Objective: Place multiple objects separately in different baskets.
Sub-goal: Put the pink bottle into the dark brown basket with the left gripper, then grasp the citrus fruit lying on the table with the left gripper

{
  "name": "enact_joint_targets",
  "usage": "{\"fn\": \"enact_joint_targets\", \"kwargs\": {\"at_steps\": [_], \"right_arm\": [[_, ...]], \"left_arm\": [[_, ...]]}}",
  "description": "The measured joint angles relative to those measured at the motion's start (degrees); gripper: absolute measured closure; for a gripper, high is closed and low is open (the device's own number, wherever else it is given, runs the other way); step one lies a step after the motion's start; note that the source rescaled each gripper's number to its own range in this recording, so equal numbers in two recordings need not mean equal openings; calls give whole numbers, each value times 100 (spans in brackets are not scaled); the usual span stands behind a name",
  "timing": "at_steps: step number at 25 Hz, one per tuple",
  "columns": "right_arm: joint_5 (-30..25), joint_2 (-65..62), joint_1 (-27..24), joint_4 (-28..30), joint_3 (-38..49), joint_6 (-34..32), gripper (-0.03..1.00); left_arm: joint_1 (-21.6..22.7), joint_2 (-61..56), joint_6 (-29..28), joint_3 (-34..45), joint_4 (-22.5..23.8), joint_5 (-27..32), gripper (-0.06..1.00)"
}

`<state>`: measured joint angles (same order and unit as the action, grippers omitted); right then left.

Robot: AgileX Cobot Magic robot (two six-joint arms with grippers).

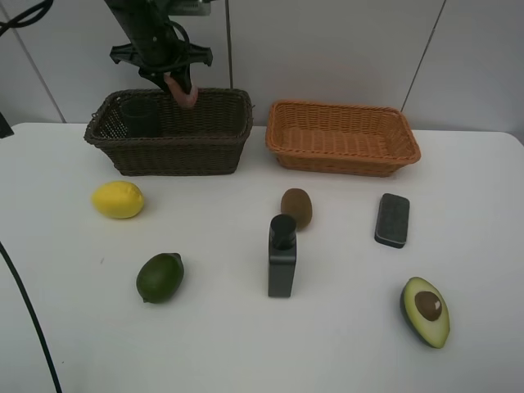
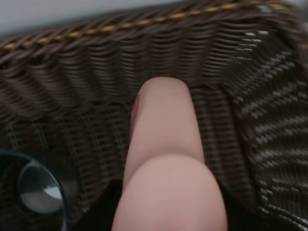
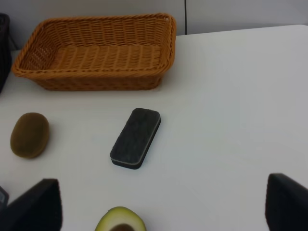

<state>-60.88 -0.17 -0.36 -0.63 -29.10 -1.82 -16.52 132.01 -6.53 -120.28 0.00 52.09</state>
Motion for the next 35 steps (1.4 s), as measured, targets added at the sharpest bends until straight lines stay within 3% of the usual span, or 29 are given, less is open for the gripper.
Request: {"fn": "enact_joint_targets", "kwargs": {"at_steps": [10, 11, 15, 17, 26, 31, 35], "right_arm": [[0, 0, 0, 0, 0, 0, -3], [0, 0, 0, 0, 0, 0, -3], [0, 0, 0, 0, 0, 0, -3], [0, 0, 0, 0, 0, 0, -3], [0, 0, 0, 0, 0, 0, -3], [0, 0, 0, 0, 0, 0, -3], [0, 0, 0, 0, 0, 0, -3]], "left_arm": [[-82, 101, 122, 0, 232, -134, 89], [-82, 101, 122, 0, 232, -139, 82], [-82, 101, 76, 0, 251, -131, 18], [-82, 101, 56, 0, 251, -77, 4], [-82, 101, -15, 0, 0, 801, -1], [-82, 95, 448, 0, -173, 1584, -1], [-82, 14, 653, -146, -336, 1657, -1]]}}
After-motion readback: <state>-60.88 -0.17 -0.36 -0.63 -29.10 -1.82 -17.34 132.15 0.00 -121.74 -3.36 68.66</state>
